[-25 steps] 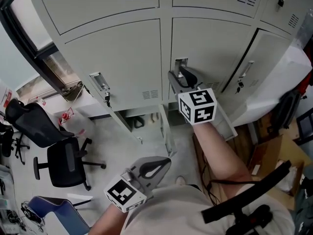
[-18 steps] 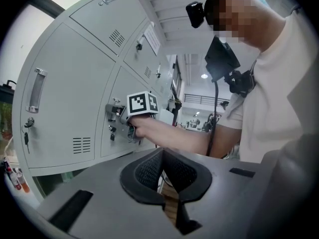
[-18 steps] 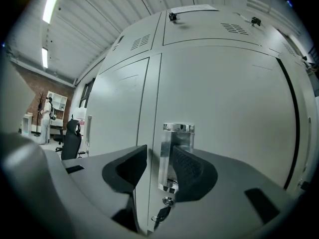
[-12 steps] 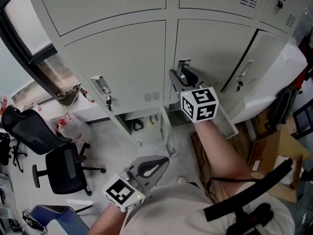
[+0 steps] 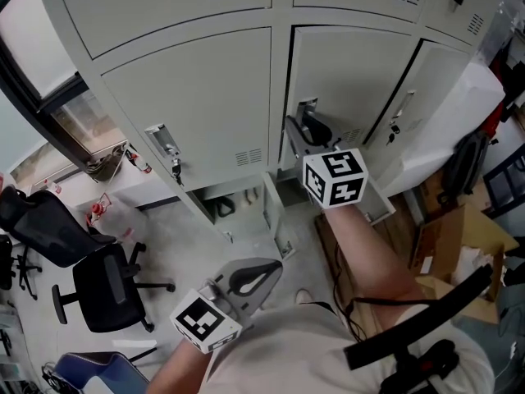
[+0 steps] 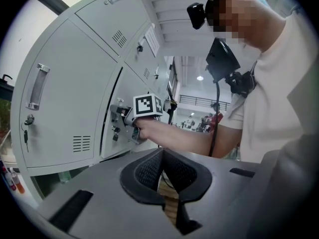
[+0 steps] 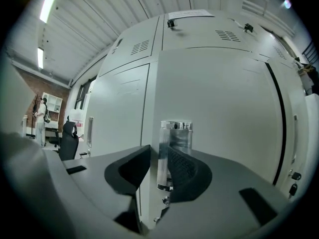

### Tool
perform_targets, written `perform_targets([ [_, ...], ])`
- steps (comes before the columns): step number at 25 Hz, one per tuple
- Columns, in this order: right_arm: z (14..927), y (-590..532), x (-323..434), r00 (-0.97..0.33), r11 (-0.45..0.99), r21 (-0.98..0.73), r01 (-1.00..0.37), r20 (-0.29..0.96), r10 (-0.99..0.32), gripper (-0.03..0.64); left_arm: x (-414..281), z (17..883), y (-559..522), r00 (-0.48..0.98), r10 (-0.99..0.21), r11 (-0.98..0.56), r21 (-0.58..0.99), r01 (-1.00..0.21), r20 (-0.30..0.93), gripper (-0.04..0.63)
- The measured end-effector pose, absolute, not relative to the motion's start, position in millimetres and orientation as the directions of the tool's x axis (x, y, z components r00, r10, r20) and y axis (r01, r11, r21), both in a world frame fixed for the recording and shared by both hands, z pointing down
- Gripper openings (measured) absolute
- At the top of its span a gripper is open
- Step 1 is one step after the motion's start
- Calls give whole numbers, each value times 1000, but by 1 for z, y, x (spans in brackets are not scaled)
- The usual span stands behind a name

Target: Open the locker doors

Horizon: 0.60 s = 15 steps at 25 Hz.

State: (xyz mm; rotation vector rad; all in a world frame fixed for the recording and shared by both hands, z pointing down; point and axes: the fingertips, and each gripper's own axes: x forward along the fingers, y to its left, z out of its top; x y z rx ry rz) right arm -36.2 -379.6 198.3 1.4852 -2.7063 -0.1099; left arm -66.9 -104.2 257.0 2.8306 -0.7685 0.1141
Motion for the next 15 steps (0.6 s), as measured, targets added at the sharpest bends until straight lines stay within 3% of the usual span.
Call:
perform_targets([
  [7, 200, -356, -24, -522, 521, 89, -849, 10, -853, 101, -63, 262, -97, 878, -458, -860, 181, -477, 138, 11],
  [15, 202, -316, 1, -593, 592, 67, -803, 16, -805, 103, -39, 259, -92, 904, -406, -886, 183, -425, 133, 11],
])
